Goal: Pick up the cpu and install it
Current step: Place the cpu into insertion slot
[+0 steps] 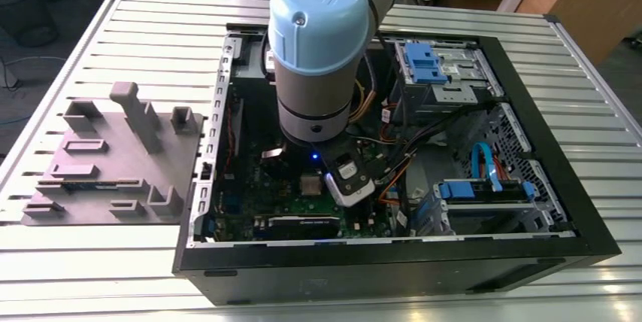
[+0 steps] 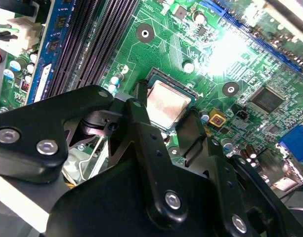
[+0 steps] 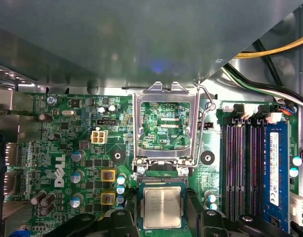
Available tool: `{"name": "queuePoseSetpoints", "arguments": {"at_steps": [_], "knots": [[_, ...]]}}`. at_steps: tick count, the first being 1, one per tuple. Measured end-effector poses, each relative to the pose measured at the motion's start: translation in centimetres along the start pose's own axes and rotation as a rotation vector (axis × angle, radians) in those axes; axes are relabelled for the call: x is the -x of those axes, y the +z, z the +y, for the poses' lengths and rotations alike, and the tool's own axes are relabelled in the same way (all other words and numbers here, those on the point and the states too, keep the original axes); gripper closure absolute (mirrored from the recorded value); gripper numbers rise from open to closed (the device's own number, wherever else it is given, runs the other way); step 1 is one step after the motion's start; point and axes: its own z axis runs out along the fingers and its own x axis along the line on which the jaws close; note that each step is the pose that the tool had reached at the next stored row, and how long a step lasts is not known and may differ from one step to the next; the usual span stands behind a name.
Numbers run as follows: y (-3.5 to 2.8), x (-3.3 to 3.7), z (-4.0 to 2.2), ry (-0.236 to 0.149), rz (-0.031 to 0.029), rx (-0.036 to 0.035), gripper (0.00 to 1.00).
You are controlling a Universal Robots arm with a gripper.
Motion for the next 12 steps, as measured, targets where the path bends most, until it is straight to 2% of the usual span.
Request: {"name": "queuePoseSetpoints", "arguments": {"at_steps": [12], "knots": [[0.07, 0.0, -0.01, 0.0, 0.0, -0.0001, 0.52]]}}
